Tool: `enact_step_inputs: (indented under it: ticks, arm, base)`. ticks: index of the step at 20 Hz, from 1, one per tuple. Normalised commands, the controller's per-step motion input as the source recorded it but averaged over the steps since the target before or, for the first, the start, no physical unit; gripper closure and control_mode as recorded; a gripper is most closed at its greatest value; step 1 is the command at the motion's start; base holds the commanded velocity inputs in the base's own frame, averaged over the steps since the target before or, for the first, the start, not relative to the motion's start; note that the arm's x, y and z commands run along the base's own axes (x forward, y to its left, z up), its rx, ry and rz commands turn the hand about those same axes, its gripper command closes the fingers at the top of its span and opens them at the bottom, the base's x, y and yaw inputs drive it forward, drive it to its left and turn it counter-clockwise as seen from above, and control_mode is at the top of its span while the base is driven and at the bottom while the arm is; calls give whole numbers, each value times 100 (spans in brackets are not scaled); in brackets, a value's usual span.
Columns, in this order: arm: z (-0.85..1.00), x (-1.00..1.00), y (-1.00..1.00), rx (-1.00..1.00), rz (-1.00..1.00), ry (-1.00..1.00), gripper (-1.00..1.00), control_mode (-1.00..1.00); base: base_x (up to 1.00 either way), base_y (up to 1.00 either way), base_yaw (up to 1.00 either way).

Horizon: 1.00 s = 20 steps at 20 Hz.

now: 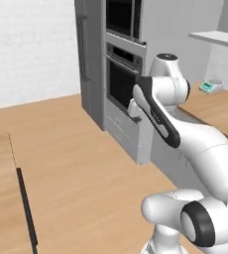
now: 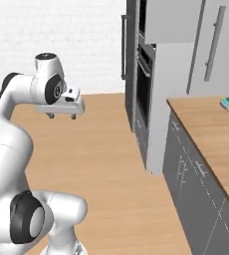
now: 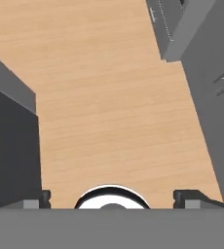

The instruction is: Gather all objects into one cabinet and sort the glasses and bowls to opposite sides.

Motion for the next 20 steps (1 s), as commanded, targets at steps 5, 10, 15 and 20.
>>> enact_step_inputs:
  ticks: [5, 10, 15, 20]
  arm:
    - [0, 0, 0, 0, 0, 0, -100, 100]
    - [0, 0, 0, 0, 0, 0, -100, 100]
    - [0, 0, 0, 0, 0, 0, -100, 100]
    - [0, 0, 0, 0, 0, 0, -100, 100]
  base:
    - [46, 8, -45]
    - [100, 41, -2]
    - [98, 20, -17]
    - [79, 0, -55]
